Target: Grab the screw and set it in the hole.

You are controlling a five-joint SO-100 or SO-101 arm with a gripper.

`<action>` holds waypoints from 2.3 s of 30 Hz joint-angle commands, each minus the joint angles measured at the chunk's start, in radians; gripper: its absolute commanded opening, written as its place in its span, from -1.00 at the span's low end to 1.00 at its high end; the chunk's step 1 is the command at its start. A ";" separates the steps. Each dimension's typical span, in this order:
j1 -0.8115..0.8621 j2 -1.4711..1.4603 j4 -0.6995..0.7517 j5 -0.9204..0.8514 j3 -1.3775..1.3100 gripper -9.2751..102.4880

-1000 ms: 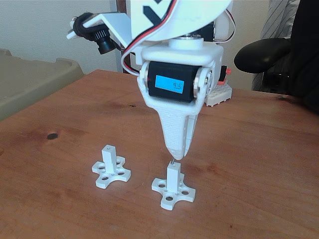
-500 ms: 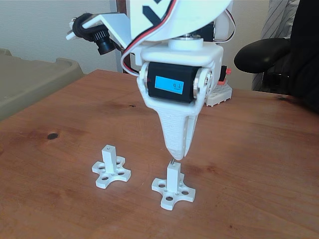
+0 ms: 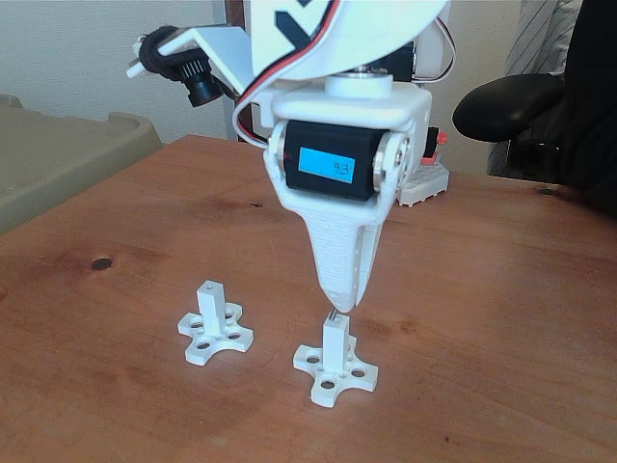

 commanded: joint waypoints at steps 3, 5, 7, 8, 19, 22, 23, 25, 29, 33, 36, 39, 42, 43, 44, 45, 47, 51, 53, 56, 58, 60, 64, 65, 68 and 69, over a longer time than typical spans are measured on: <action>0.006 0.028 -0.014 0.006 -0.067 -0.91; 0.006 0.028 -0.014 0.008 -0.066 -0.91; 0.003 0.028 -0.011 0.009 -0.066 -0.91; 0.002 0.028 -0.011 0.011 -0.066 -0.91; -0.009 0.035 0.002 0.017 -0.058 -0.91; -0.011 0.037 0.003 0.018 -0.058 -0.91; -0.012 0.038 0.003 0.018 -0.057 -0.91; -0.012 0.041 0.009 0.021 -0.058 -0.91; -0.014 0.051 0.012 0.021 -0.057 -0.91; -0.017 0.054 0.015 0.023 -0.057 -0.91; -0.018 0.057 0.018 0.025 -0.055 -0.91; -0.021 0.058 0.020 0.026 -0.054 -0.91; -0.023 0.060 0.020 0.026 -0.052 -0.91; -0.023 0.060 0.020 0.026 -0.052 -0.91; -0.023 0.060 0.021 0.026 -0.052 -0.91; -0.023 0.061 0.021 0.026 -0.052 -0.91; -0.023 0.061 0.023 0.026 -0.052 -0.91; -0.012 0.055 0.028 0.023 -0.052 -0.91; -0.008 0.057 0.026 0.021 -0.048 -0.91; -0.006 0.057 0.021 0.020 -0.046 -0.91; -0.006 0.055 0.018 0.020 -0.048 -0.91; -0.006 0.054 0.015 0.020 -0.049 -0.91; -0.006 0.049 0.008 0.020 -0.048 -0.91; -0.006 0.049 0.008 0.020 -0.049 -0.91; -0.005 0.044 0.003 0.020 -0.054 -0.91; -0.005 0.043 0.003 0.020 -0.055 -0.91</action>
